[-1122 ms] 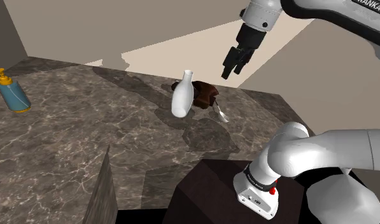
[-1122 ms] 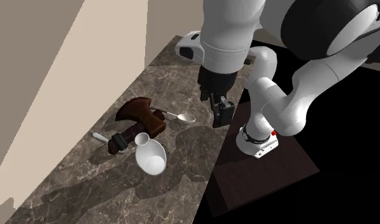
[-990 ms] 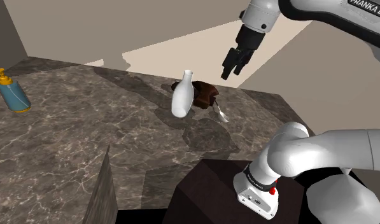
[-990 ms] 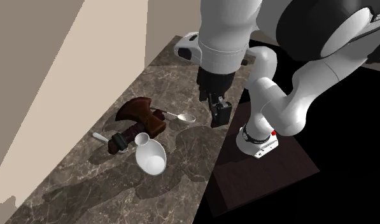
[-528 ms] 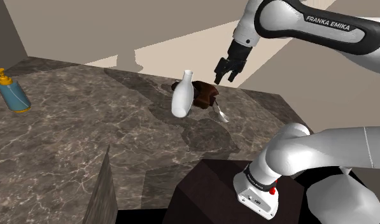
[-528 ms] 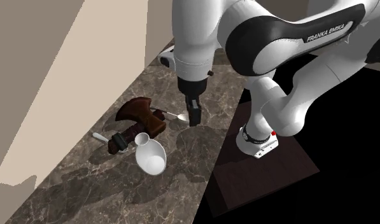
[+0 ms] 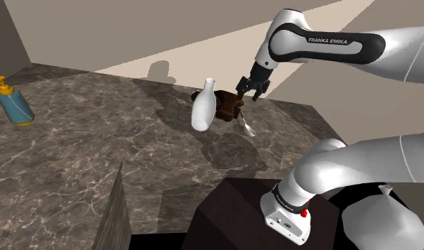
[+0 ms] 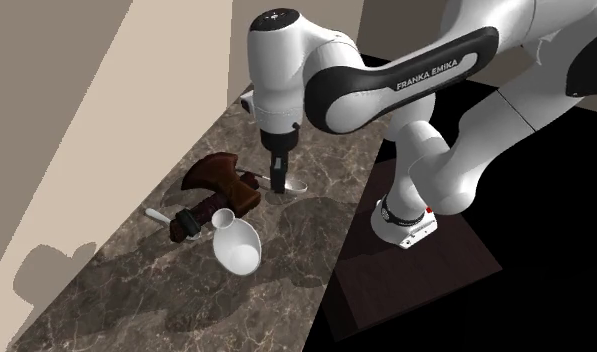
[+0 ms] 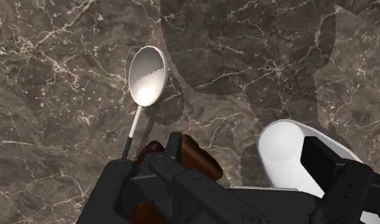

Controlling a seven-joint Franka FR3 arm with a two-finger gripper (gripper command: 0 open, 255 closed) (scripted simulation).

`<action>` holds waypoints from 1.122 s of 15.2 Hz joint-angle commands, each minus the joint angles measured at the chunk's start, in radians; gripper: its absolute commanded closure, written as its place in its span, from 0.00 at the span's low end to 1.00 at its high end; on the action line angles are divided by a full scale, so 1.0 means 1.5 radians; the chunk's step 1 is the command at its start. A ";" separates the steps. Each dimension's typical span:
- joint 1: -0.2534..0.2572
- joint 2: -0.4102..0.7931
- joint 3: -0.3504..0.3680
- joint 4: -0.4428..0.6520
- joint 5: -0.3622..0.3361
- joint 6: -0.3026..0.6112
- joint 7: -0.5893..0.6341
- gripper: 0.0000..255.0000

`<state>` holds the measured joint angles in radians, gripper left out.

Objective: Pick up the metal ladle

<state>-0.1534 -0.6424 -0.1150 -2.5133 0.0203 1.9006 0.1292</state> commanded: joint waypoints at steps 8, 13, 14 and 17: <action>-0.057 0.141 -0.078 -0.046 0.003 0.177 -0.001 0.00; -0.077 0.239 -0.125 -0.049 0.030 0.270 -0.016 0.00; -0.080 0.260 -0.135 -0.048 0.039 0.287 -0.022 0.00; -0.078 0.279 -0.139 -0.055 0.048 0.311 -0.030 0.00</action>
<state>-0.2716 -0.2408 -0.3190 -2.5873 0.0847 2.3448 0.0920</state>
